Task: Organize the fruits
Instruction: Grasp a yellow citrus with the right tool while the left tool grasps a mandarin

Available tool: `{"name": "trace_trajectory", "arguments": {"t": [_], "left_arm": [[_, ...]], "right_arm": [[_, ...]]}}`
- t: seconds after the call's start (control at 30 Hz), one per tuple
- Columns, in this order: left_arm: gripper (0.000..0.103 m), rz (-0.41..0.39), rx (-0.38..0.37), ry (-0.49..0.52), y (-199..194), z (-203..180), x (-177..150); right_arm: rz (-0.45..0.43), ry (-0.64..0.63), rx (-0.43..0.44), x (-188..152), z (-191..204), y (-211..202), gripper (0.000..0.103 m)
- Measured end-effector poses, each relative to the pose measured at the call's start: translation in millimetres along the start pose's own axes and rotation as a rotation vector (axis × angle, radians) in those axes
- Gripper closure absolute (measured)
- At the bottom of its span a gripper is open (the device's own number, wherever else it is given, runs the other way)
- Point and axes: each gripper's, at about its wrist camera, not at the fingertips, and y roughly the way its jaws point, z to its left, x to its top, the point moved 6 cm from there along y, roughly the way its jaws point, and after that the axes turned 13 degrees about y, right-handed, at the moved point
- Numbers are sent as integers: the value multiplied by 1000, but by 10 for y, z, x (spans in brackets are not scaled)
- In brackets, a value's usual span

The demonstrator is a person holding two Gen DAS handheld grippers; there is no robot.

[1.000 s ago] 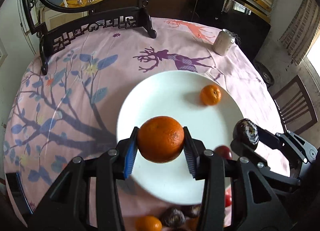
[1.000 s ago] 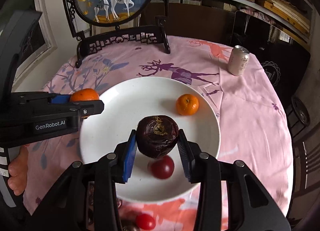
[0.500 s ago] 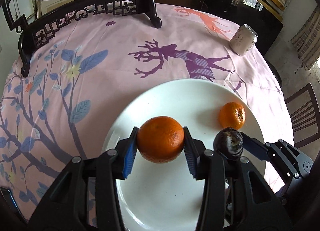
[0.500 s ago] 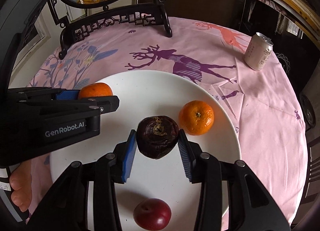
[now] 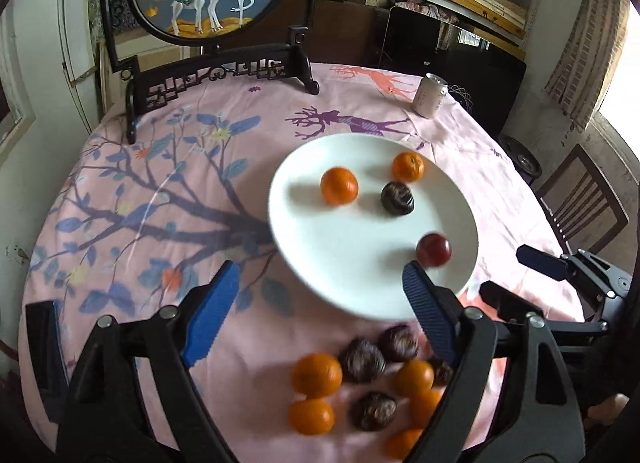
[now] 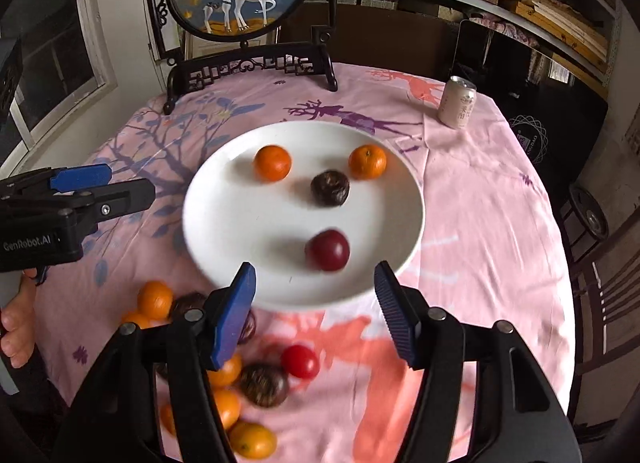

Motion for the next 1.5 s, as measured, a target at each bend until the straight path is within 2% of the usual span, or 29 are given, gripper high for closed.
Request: {"name": "trace_trajectory", "arguments": {"t": [0.13,0.23,0.53,0.63,0.8,0.83,0.87,0.93,1.07,1.33,1.5], "left_arm": [[18,-5,6,-24,-224,-76,-611],[18,9,1,-35,-295,-118,-909],[18,54,-18,14,-317,-353,-1200],[18,72,-23,37,-308,-392,-1260],[18,109,-22,81,-264,-468,-1352],[18,119,-30,87,-241,-493,-1367],[18,130,-38,91,-218,-519,-1386],[18,146,-56,96,-194,-558,-1416],[18,142,-56,92,-212,-561,-1431],[18,187,-145,93,-66,-744,-1475],[18,197,-162,89,-50,-797,-1508]], "right_arm": [[22,53,5,-578,34,-192,41],[44,40,-10,-814,72,-251,41],[59,40,-34,-1119,2,-260,41],[80,33,-15,-1213,-7,-203,41],[94,44,42,-1242,-2,-132,42],[96,54,61,-1232,-10,-109,48],[104,71,88,-1220,-20,-84,60],[117,103,90,-1193,-66,-53,67],[118,84,56,-1202,-97,-109,68],[148,63,112,-1076,0,111,66],[166,74,130,-1057,-16,191,66]]}}
